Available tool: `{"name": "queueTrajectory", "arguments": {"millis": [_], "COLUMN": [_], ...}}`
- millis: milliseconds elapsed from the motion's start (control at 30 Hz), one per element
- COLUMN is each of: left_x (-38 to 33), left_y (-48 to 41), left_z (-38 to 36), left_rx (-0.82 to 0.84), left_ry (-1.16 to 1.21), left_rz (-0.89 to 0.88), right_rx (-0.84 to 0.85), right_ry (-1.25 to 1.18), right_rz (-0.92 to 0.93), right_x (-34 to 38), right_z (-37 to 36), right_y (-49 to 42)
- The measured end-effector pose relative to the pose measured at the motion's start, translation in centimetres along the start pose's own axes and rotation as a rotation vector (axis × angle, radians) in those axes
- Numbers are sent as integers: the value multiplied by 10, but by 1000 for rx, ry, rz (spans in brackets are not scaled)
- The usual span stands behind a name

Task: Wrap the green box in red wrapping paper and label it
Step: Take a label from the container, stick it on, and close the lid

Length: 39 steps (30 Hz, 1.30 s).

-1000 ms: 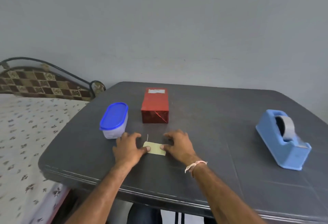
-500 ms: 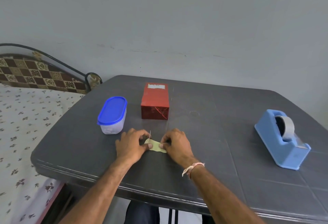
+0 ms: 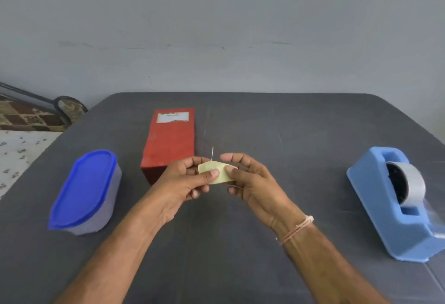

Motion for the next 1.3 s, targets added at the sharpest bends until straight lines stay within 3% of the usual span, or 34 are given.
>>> {"name": "queueTrajectory", "arguments": {"millis": [200, 400, 533, 733, 1067, 1167, 1300], "left_x": [-47, -128, -173, -190, -191, -198, -210], "left_y": [7, 40, 62, 79, 92, 94, 90], "left_z": [-29, -58, -77, -107, -178, -194, -206], "left_rx": [75, 199, 201, 141, 271, 326, 239], "left_ry": [-238, -315, -175, 237, 747, 740, 508], "left_rz": [69, 55, 55, 89, 230, 191, 119], "right_rx": [-132, -272, -320, -334, -467, -498, -495], "right_ry": [51, 29, -103, -290, -128, -97, -86], "right_rz": [-258, -370, -328, -257, -37, -50, -104], "right_x": [38, 109, 158, 196, 245, 253, 261], "right_z": [-1, -11, -10, -9, 10, 26, 48], "right_y": [17, 56, 81, 102, 138, 151, 166]}}
Point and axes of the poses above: each hand's wrist, its own y-axis away from the middle knuckle, its own z-axis out of the back of the hand, x = y × z, the point moved 10 cm from there along -y, towards the middle knuckle, and after that the axes turned 8 degrees about -y, right-handed, at the moved point
